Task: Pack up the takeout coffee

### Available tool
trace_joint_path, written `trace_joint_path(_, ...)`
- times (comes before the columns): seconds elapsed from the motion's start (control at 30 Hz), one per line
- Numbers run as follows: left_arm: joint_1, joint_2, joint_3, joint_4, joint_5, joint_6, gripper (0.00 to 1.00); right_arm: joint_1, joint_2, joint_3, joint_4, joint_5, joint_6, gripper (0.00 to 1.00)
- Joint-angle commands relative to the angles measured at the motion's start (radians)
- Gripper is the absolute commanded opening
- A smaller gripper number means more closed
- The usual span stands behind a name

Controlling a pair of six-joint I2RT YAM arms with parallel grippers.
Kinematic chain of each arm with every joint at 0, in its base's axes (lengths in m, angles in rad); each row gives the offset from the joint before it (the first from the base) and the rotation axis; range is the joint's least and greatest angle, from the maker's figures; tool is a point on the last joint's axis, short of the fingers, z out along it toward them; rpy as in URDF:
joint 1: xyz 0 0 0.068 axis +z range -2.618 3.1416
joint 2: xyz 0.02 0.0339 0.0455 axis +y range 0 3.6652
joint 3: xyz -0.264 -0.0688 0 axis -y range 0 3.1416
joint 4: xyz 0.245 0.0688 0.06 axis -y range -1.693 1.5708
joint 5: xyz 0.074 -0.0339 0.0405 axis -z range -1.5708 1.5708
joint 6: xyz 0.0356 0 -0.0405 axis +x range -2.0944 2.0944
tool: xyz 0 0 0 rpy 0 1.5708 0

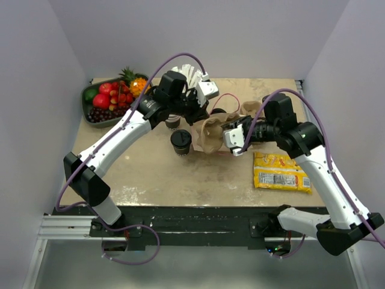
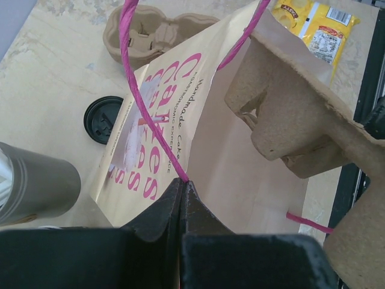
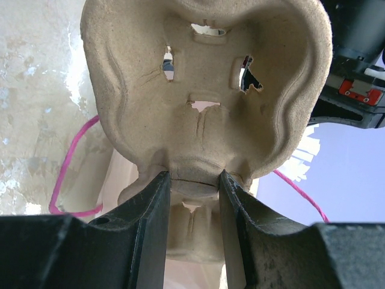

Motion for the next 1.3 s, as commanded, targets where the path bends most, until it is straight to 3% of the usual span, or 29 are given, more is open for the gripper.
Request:
trace_joint_path(0.0, 0.003, -0.011, 0.033, 0.016, 0.039, -0.019, 0.0, 0.008, -0.009, -0.014, 0.039, 0.024, 0.016, 0.0)
trace_joint_path(0.43, 0.014, -0.006, 0.033, 0.027, 0.033, -0.051, 0.0, 0.038, -0.032, -0.116, 0.018, 0.102, -0.025, 0.0)
trace_joint_path(0.93, 0.017, -0.003, 0.021, 0.028, 0.076, -0.067, 0.0, 0.093, 0.015, -0.137, 0.11, 0.301, 0.102, 0.0)
trace_joint_path(1.27, 0.017, -0.009, 0.017, 0.033, 0.077, -0.102, 0.0, 0.148, 0.104, -0.088, 0.064, 0.453, 0.142, 0.0)
